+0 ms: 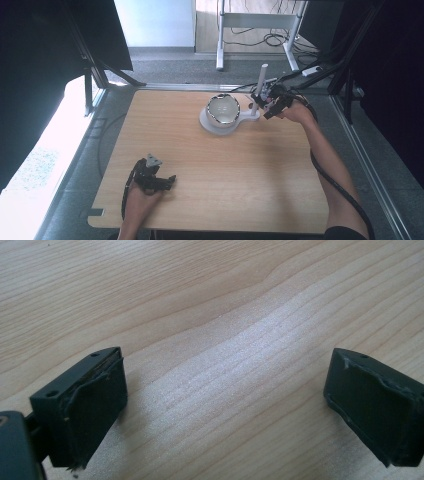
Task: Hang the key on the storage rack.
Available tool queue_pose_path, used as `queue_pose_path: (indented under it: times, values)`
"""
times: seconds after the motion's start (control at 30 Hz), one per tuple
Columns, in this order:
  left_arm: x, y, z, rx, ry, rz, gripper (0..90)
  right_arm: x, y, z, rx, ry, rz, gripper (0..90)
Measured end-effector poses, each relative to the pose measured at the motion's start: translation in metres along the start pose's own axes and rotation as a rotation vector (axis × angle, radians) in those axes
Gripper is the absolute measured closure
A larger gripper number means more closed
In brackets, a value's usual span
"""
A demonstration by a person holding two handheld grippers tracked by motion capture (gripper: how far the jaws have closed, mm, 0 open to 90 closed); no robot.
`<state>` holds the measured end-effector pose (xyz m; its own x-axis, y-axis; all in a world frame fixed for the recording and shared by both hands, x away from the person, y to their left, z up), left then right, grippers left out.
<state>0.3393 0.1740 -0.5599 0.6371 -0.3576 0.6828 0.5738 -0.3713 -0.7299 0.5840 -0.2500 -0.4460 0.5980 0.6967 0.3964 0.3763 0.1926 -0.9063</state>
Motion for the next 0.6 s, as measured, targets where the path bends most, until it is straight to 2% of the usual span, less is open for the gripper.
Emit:
queue_pose_path:
  times: [0.17, 0.3, 0.6]
  values:
    - [0.0, 0.0, 0.0, 0.0, 0.0, 0.0, 3.7, -0.003, -0.004, -0.003, -0.009, 0.003, -0.008, 12.2]
    - [0.0, 0.0, 0.0, 0.0, 0.0, 0.0, 3.7, -0.007, -0.007, 0.0, 0.01, 0.0, -0.023, 12.2]
    - [0.0, 0.0, 0.0, 0.0, 0.0, 0.0, 3.7, -0.014, -0.021, 0.016, 0.034, -0.052, -0.017, 11.8]
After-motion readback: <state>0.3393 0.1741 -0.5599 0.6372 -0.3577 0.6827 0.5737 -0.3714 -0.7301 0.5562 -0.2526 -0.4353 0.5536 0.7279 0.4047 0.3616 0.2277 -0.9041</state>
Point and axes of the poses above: each handheld gripper's, and its own axes: y roughly forward along the jaws, x roughly out of its top, z roughly to its left, the point moved 5 cm from there along y, roughly forward along the jaws, and after that the axes turned 1 degree about -z, right-handed, at the moved point
